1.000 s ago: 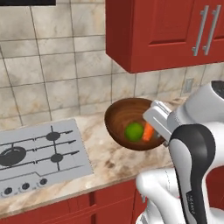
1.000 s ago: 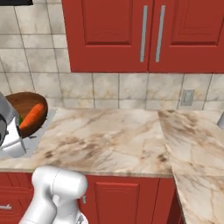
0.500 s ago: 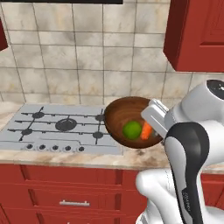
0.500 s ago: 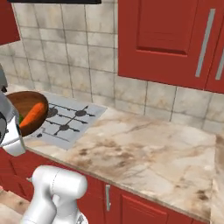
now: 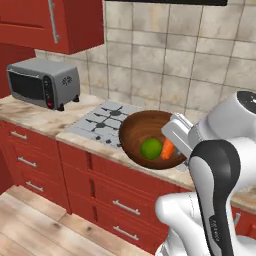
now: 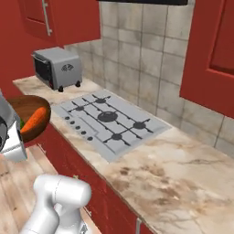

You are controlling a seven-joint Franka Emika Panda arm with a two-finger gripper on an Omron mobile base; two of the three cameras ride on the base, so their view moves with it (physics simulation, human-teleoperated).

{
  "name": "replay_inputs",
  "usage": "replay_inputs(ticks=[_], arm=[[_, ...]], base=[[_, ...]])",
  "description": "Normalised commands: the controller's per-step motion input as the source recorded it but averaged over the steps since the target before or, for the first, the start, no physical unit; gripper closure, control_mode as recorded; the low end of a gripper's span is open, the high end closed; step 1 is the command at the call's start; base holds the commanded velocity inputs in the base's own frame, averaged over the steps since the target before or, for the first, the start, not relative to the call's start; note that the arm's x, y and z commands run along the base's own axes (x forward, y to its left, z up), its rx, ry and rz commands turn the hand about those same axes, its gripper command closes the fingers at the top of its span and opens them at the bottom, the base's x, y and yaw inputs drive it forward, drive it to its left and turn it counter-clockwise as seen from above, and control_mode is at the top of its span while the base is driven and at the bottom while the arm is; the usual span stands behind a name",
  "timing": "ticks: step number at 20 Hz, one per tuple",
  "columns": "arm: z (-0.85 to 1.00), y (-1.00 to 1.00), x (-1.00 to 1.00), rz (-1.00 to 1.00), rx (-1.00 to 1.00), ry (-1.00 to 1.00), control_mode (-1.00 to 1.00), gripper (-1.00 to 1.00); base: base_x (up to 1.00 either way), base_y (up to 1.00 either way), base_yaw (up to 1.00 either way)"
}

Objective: Place the bowl with the carrot and lime on the second highest shelf of the fridge. Place the bowl with the steak and chicken drumstick on the top shelf of the fridge.

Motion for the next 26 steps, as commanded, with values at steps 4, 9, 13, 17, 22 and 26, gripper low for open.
replay_inputs(ticks=[4, 9, 13, 17, 22, 26], arm=[[0.00, 0.00, 0.00, 0.00, 0.00, 0.00, 1.00, 1.00], [0.00, 0.00, 0.00, 0.00, 0.00, 0.00, 1.00, 1.00], [0.00, 0.00, 0.00, 0.00, 0.00, 0.00, 1.00, 1.00], [0.00, 0.00, 0.00, 0.00, 0.00, 0.00, 1.00, 1.00], [0.00, 0.00, 0.00, 0.00, 0.00, 0.00, 1.00, 1.00], [0.00, 0.00, 0.00, 0.00, 0.00, 0.00, 1.00, 1.00]], base=[[0.00, 0.44, 0.71], [0.14, 0.69, 0.60], [0.45, 0.91, 0.53], [0.60, 0.90, 0.41], [0.96, 0.44, 0.24], [1.00, 0.03, 0.06]])
